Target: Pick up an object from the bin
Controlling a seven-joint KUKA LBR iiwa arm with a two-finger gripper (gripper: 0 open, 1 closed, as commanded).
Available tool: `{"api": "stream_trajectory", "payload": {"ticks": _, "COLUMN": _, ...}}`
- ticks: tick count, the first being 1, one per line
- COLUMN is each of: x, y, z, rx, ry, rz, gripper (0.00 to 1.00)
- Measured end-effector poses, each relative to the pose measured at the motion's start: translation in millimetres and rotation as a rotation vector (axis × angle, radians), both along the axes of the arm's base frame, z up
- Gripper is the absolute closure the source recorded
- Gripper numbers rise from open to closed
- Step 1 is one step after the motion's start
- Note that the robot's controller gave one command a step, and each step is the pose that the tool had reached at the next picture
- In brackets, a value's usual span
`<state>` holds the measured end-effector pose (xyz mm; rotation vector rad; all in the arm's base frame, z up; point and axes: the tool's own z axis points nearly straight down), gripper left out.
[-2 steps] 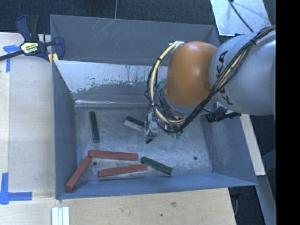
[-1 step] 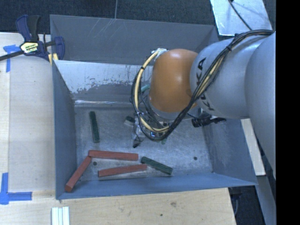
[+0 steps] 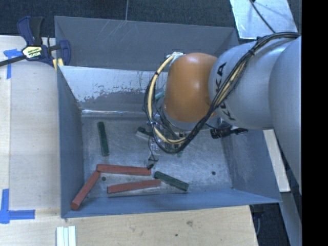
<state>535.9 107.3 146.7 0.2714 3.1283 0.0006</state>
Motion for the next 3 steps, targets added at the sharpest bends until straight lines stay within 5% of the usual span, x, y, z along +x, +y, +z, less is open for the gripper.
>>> {"api": "stream_trajectory", "payload": {"ticks": 1, "x": 39.9, "y": -34, "z": -77, "rx": -0.003, "ry": 0.002, "rz": -0.003, "gripper": 0.0}}
{"api": "stream_trajectory", "payload": {"ticks": 2, "x": 40.5, "y": -32, "z": -72, "rx": 0.0, "ry": -0.003, "rz": -0.001, "gripper": 1.0}}
{"api": "stream_trajectory", "payload": {"ticks": 3, "x": 27.6, "y": -52, "z": 82, "rx": 0.0, "ry": -0.011, "rz": 0.044, "gripper": 1.0}}
